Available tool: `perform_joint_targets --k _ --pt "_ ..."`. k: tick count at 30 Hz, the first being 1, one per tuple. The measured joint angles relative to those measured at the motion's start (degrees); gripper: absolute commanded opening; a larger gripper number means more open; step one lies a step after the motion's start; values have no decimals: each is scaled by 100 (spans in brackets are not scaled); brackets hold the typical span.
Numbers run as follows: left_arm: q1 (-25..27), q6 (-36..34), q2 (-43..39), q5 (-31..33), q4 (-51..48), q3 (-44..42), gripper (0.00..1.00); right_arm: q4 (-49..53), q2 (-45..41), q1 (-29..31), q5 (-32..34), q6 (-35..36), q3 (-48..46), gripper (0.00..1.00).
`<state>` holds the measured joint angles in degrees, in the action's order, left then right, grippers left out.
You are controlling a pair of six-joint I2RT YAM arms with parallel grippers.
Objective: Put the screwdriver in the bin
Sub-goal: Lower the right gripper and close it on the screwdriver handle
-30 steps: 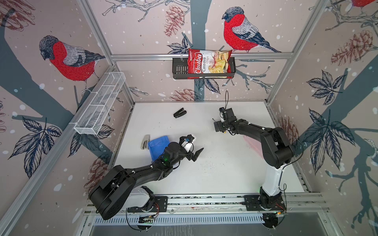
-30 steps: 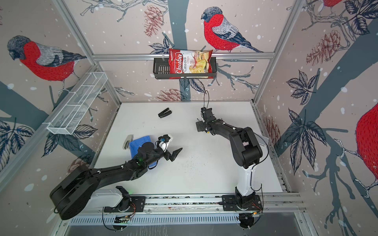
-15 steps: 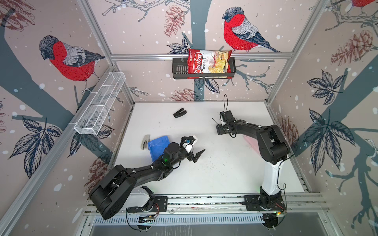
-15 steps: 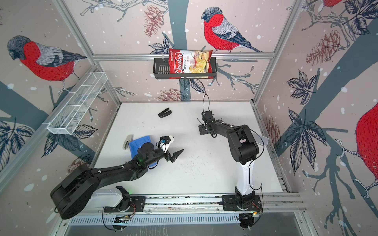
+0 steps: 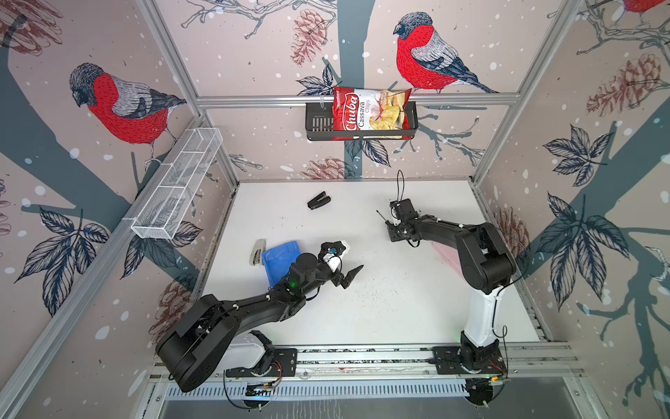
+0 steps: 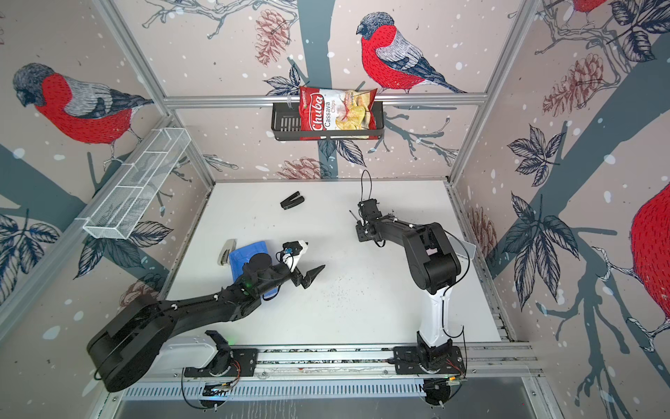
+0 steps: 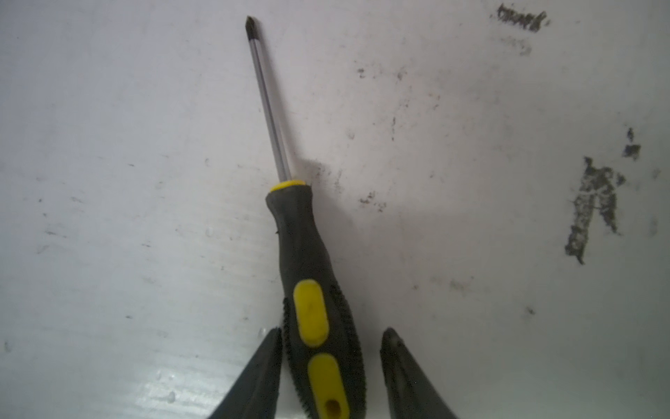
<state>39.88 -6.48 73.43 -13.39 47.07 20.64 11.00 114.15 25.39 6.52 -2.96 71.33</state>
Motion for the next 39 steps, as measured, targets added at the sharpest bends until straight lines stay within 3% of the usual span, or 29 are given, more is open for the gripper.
perform_joint_targets --k 13,27,39 --pt "0 -13 -50 13 -15 -33 98 -118 68 -2 -48 52 59 11" --pt "0 76 -9 50 -22 66 98 -210 -278 -4 72 149 -175 4" --pt "-20 802 -256 461 -118 345 98 -485 -1292 7 -105 138 -577 1"
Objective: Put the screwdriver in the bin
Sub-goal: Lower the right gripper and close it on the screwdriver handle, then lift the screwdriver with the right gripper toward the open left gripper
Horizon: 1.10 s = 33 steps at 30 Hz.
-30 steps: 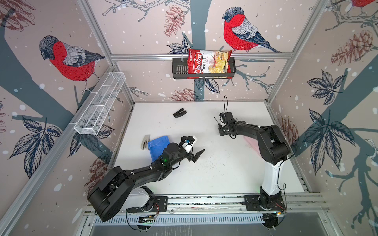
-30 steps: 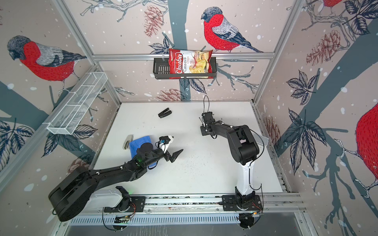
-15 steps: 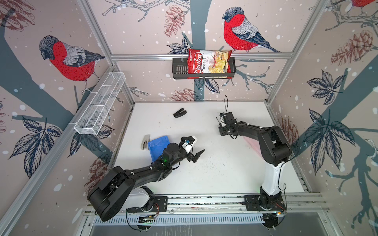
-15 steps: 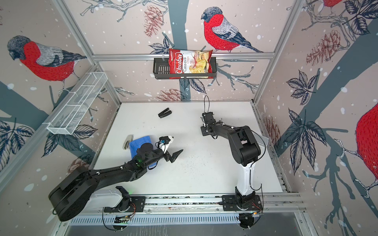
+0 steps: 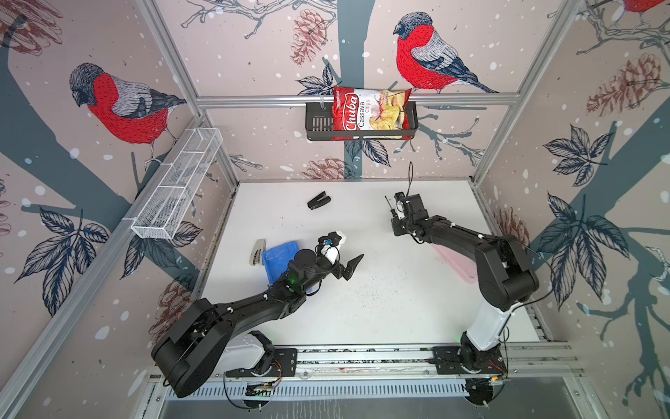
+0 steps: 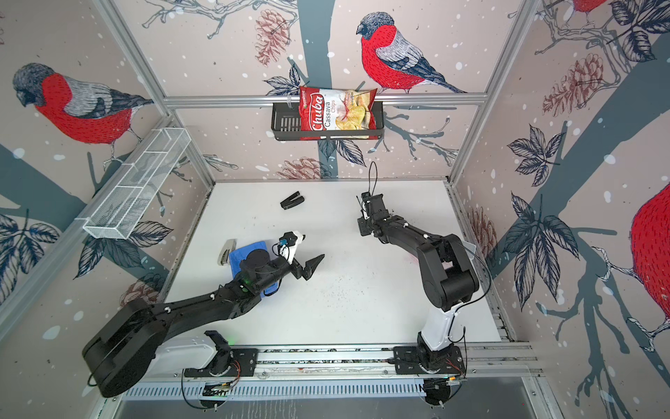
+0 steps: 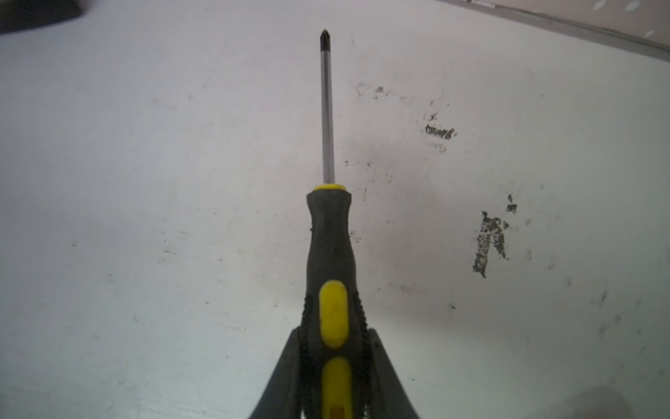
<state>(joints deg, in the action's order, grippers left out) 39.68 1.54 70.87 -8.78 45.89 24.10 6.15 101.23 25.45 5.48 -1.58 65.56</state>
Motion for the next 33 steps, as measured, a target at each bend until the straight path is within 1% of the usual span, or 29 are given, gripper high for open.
perform_joint_targets --k 6,13,24,28,33 --pt "-227 645 -256 173 -122 232 98 -269 -699 33 -258 -31 -269 1" --pt "-763 1989 -555 149 -153 407 98 -577 -1368 120 -767 -7 -426 0" --pt "-876 3351 -684 -17 46 750 98 -1318 -1858 562 -1902 240 -553 0" --pt "-883 3729 -549 -59 326 887 98 -1471 -1873 748 -2337 337 -514 0" --pt "-885 4061 -243 -313 544 1113 98 -1620 -1867 866 -2745 435 -439 0"
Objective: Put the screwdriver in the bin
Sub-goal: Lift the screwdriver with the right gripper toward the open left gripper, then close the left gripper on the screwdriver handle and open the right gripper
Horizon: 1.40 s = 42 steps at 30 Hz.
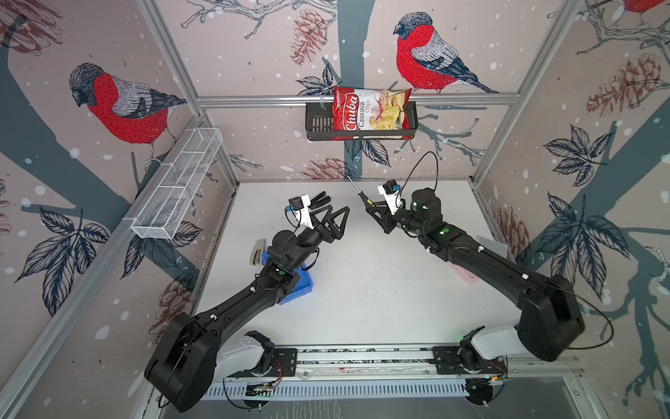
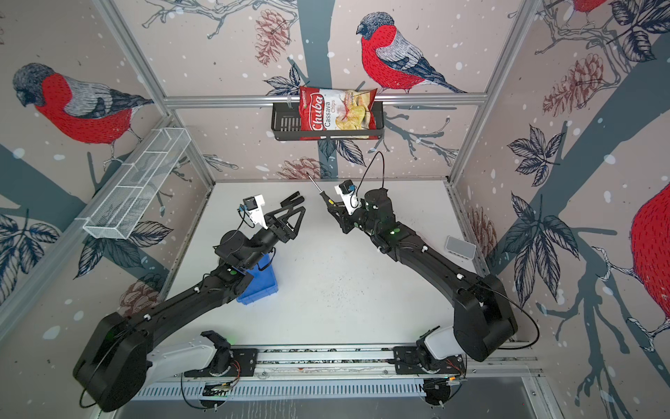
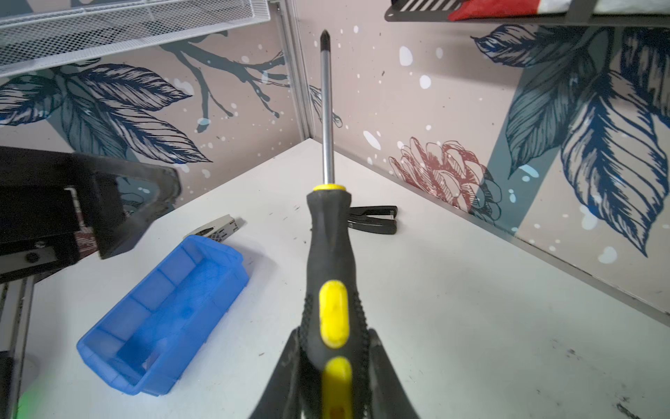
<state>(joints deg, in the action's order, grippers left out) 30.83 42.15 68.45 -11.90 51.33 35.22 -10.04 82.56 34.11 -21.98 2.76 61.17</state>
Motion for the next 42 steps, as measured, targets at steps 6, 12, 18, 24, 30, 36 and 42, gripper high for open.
perform_joint_targets --k 6,12,18,24,30,36,42 --pt "-2 321 289 -9 448 17 96 -181 11 186 -374 -20 0 0" --pt "-2 601 586 55 1029 17 77 -229 11 317 -634 -129 2 0" --pt "-2 890 872 44 1475 33 52 -328 13 435 -846 -166 31 0" --pt "-2 1038 975 2 1659 39 35 -428 35 472 -911 -212 37 0" --pt "-2 1091 1023 -20 1703 39 22 -444 35 485 -968 -271 37 0" --pt "-2 1097 1029 -55 1735 31 0 -444 55 485 -973 -269 42 0" --pt "-2 1056 1003 -44 1735 -17 0 -428 85 485 -975 -247 74 8"
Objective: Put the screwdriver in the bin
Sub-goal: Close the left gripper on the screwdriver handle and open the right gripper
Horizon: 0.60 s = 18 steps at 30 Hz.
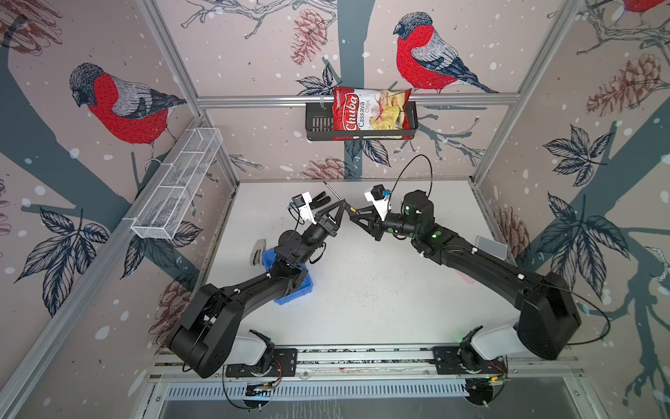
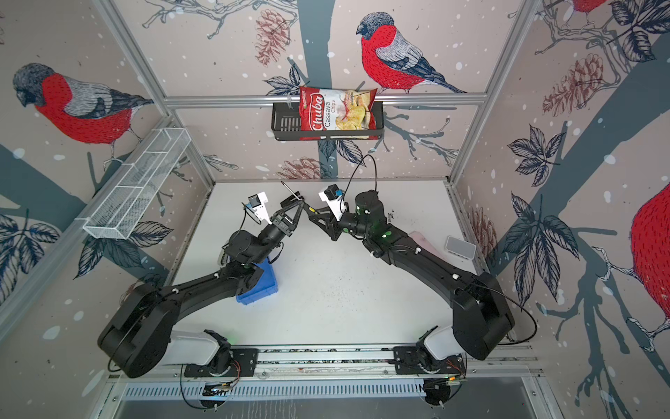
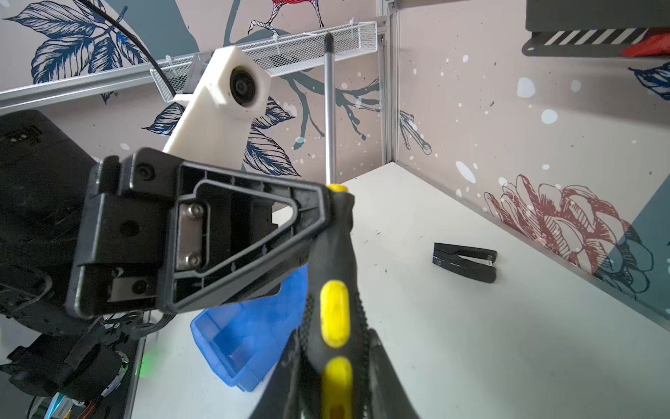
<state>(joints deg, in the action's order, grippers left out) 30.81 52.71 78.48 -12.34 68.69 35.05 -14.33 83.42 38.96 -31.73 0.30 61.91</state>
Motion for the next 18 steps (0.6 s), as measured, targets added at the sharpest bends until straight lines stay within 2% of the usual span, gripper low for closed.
perform_joint_targets --k 4,9,11,12,14,15,16,18 --pt "0 -20 -63 37 -44 -26 0 7 0 2 -24 79 9 1" --pt "0 -4 -79 46 -50 -26 25 37 0 13 -37 116 37 0" --pt "0 48 -66 48 -50 -17 39 85 4 28 -57 136 57 0" --pt "0 70 -52 48 -57 -15 42 114 7 42 -98 149 72 0" --pt "0 109 -22 48 -87 -13 41 136 17 74 -151 175 94 0" --pt "0 107 -7 48 -90 -13 37 142 22 74 -160 192 103 0" --pt "0 120 2 46 -90 -11 31 162 24 76 -160 195 107 0" --pt "4 125 4 26 -83 -11 14 212 31 76 -142 240 109 1"
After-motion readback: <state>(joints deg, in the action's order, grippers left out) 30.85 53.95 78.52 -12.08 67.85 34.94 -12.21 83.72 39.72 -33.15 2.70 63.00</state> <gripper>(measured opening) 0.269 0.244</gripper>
